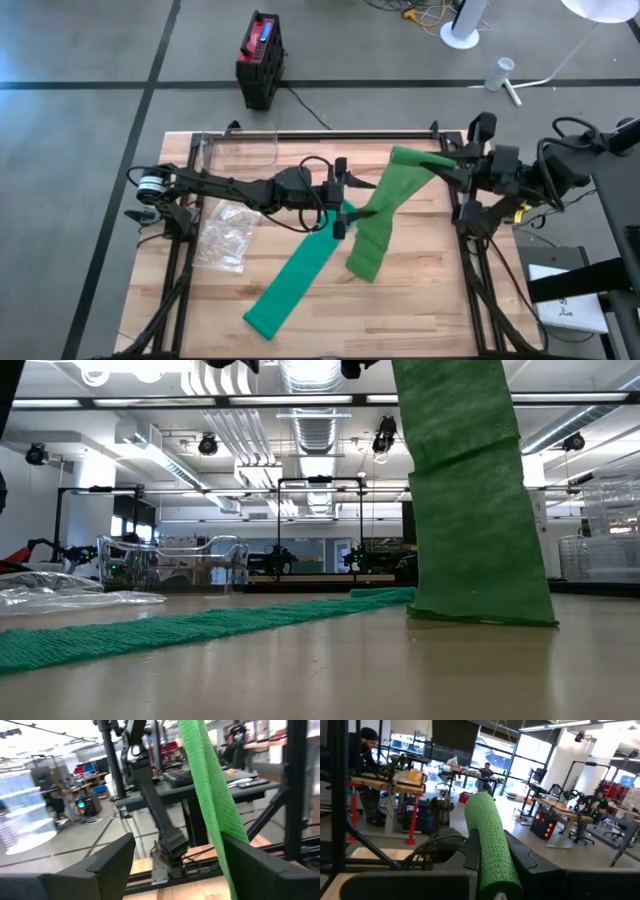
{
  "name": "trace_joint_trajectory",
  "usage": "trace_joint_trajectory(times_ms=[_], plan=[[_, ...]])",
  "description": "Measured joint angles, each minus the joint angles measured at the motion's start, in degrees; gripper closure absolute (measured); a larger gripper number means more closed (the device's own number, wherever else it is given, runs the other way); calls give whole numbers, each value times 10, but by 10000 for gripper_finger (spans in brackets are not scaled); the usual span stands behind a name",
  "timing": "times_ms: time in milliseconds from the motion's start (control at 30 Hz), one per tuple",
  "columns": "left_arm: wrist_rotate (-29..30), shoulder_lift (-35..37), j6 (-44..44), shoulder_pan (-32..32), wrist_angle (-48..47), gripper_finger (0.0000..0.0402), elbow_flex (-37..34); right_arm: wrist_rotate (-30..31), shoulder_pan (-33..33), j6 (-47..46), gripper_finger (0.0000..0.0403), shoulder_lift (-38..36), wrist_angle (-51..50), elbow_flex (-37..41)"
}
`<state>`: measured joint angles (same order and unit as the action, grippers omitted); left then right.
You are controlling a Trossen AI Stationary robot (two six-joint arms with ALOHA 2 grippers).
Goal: Roll bandage
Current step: Roll the green bandage
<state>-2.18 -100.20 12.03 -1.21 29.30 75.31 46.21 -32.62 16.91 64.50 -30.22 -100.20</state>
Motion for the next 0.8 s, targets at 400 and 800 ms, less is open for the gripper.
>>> trace_joint_trajectory(times_ms=[400,800], plan=[[8,27,-50,13,73,83,0,-1,0,26,365,28,-25,0],[-11,59,-89,28,8,110,0,-1,0,44,367,30,-6,1]])
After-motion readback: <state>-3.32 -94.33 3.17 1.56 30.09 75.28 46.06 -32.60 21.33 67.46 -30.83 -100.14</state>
